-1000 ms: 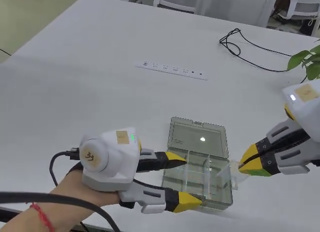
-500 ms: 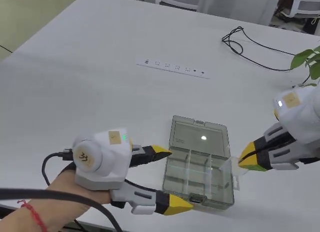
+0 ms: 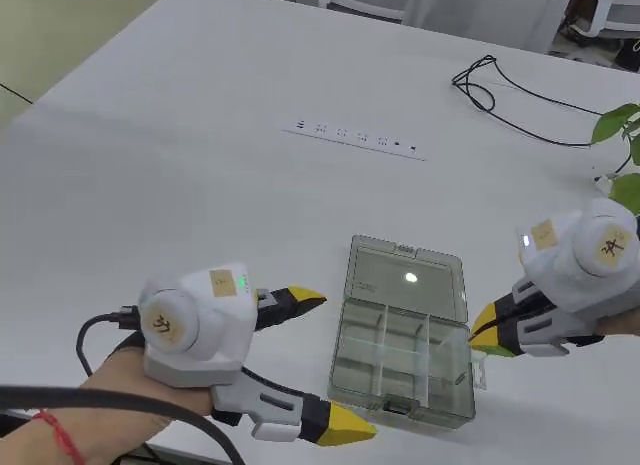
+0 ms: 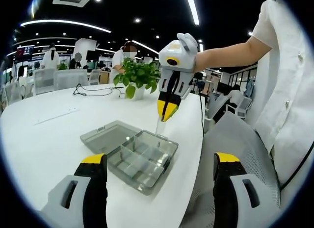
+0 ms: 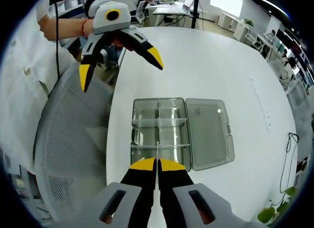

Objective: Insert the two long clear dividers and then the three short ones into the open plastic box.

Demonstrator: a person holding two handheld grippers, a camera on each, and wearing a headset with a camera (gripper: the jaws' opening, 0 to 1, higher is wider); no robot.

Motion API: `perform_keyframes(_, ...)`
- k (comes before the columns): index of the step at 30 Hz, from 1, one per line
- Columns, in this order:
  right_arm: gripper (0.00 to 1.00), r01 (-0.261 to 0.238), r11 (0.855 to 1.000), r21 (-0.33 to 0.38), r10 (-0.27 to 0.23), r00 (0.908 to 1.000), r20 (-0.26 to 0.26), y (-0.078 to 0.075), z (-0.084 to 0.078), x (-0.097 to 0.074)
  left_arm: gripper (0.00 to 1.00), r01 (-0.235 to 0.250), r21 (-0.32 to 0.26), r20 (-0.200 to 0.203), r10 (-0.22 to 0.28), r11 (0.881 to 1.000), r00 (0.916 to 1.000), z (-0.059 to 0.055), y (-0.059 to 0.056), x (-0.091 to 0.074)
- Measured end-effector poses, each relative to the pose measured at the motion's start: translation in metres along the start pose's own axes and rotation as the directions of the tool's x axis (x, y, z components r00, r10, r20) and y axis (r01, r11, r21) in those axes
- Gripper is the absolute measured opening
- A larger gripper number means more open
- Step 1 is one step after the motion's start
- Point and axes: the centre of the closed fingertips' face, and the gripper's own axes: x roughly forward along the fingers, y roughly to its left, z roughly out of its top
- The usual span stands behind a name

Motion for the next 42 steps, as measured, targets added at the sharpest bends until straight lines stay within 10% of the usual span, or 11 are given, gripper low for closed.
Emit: perform_keyframes(42, 0.03, -0.022, 1.000, -0.005, 0.022, 0.9991, -0.037, -0.009, -0.019, 0.031, 0.90, -0.004, -0.033, 0.032, 0.005, 0.999, 0.9995, 0.002, -0.002, -0.003)
